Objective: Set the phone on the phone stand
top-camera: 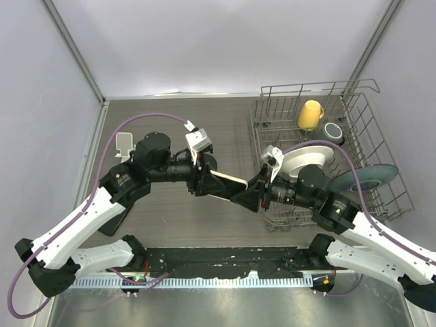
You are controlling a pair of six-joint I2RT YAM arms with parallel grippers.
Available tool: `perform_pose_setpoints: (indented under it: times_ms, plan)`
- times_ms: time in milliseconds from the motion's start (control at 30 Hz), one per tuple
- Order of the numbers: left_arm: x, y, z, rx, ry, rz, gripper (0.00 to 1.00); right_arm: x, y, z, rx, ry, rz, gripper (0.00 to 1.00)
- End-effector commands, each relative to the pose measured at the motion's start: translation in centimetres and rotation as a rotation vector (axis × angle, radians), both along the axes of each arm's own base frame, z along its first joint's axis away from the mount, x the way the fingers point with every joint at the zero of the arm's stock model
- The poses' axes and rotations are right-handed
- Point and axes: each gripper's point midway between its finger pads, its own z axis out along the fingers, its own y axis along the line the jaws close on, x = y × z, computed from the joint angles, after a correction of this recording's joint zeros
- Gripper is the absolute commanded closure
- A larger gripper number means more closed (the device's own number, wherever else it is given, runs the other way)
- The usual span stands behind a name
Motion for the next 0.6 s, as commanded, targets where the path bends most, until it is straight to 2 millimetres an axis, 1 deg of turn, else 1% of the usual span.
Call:
perform_pose_setpoints:
  times_ms: [0,33,67,133,167,200,267,300,433,467,500,533,567]
  plan:
    - [1.3,-1.0,5.1,-0.186,-0.078,0.042,1.0,1.4,1.6,3.3,0.232,-0.05,-0.036,0.53]
    - [1.4,-1.0,5.1,-0.191,-0.06,0.044,1.0,1.5,1.7,4.2,0.28,-0.075,-0.035,0.53]
    - [1.3,-1.0,5.2,-0.201,-0.06,0.033,1.0,1.9,1.7,3.9,0.285,-0.07,-0.053,0.54]
    - [1.2,-1.2,5.2,-0.21,-0.042,0.02,1.0,2.7,1.9,4.3,0.32,-0.079,-0.086,0.64]
    - [1.2,-1.3,5.3,-0.217,-0.041,0.013,1.0,2.9,1.8,4.4,0.331,-0.083,-0.099,0.71]
    - [1.1,-1.3,5.2,-0.215,-0.04,0.006,1.0,3.0,1.6,4.7,0.341,-0.093,-0.11,0.85]
    - [1.1,-1.3,5.0,-0.211,-0.034,-0.001,1.0,3.3,1.1,5.3,0.349,-0.119,-0.138,0.97]
    - [1.0,-1.3,5.1,-0.212,-0.034,-0.005,1.0,3.5,0.8,5.3,0.341,-0.123,-0.16,1.0]
    - [0.7,-1.5,5.2,-0.209,-0.024,-0.04,1.0,3.0,0.0,5.2,0.298,-0.141,-0.162,1.0]
    - [0.2,-1.5,5.3,-0.205,-0.013,-0.073,0.94,2.9,-0.3,5.3,0.286,-0.155,-0.161,1.0]
    - [0.2,-1.7,5.0,-0.192,0.002,-0.089,0.79,2.7,-0.4,5.3,0.276,-0.161,-0.157,1.0]
    - [0.1,-1.6,4.8,-0.182,0.014,-0.099,0.63,2.5,-0.5,5.1,0.254,-0.158,-0.151,1.0]
    - [-0.2,-1.6,4.9,-0.184,0.016,-0.112,0.39,2.5,-0.7,5.1,0.243,-0.165,-0.149,1.0]
